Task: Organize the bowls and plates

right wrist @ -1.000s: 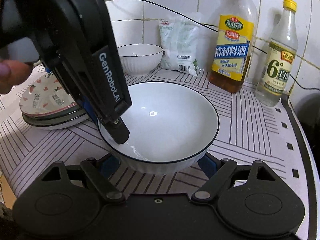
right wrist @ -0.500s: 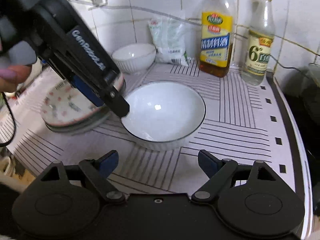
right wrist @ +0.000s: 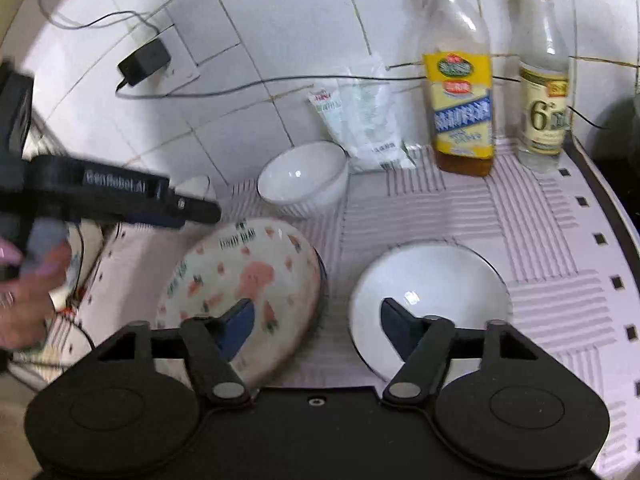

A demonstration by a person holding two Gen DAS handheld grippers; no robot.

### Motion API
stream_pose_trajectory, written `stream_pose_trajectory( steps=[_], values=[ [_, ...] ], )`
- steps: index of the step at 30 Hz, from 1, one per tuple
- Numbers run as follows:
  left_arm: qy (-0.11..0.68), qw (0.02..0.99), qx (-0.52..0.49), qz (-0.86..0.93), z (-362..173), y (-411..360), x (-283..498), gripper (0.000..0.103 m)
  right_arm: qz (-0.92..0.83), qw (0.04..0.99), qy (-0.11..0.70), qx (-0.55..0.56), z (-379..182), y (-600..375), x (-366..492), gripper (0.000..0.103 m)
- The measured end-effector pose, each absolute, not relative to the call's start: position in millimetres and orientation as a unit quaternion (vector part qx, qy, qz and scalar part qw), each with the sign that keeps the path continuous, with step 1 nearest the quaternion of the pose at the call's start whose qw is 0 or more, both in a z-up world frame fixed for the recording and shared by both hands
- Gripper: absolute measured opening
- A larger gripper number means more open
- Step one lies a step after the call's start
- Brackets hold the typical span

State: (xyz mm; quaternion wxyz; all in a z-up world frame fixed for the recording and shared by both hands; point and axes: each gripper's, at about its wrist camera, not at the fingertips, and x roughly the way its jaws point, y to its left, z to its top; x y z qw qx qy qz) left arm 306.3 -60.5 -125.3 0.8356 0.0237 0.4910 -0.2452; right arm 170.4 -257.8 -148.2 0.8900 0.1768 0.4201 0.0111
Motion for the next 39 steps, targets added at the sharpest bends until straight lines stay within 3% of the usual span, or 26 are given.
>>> stream_pose_trajectory(
  steps=[7, 14, 16, 24, 26, 28, 30, 34, 39],
  values=[
    [0.449, 0.866, 0.017, -0.221, -152.4, -42.3, 351.8, 0.049, -0.01, 0.876, 0.415, 0.245, -159.0, -249.6, 231.6, 0.056],
    [0.44, 0.866, 0.022, -0.235, -177.3, -56.0, 382.3, 0.052, -0.063, 0.85, 0.4, 0.337, -190.8, -261.7, 281.6, 0.055],
    [0.448, 0.861, 0.027, -0.239, -183.8, -63.1, 389.2, 0.053, -0.075, 0.839, 0.394, 0.367, -201.5, -267.7, 292.6, 0.045],
    [0.461, 0.852, 0.05, -0.242, -201.2, -84.3, 409.1, 0.053, -0.131, 0.806, 0.406, 0.409, -227.7, -274.7, 323.1, 0.04],
    [0.468, 0.848, 0.052, -0.242, -205.6, -88.5, 414.7, 0.052, -0.144, 0.804, 0.414, 0.401, -232.0, -271.6, 329.1, 0.033],
    [0.479, 0.842, 0.051, -0.241, -210.7, -91.8, 421.4, 0.05, -0.155, 0.801, 0.415, 0.403, -237.4, -271.3, 333.2, 0.02],
    [0.483, 0.84, 0.055, -0.241, -213.5, -94.3, 425.2, 0.044, -0.166, 0.794, 0.407, 0.42, -240.6, -272.6, 334.4, 0.019],
    [0.488, 0.832, 0.054, -0.257, -216.4, -96.3, 426.5, 0.014, -0.183, 0.798, 0.407, 0.406, -240.4, -272.7, 340.3, 0.014],
    [0.5, 0.824, 0.039, -0.263, -215.4, -88.6, 422.8, 0.012, -0.179, 0.797, 0.414, 0.402, -236.2, -273.9, 339.5, 0.013]
  ],
)
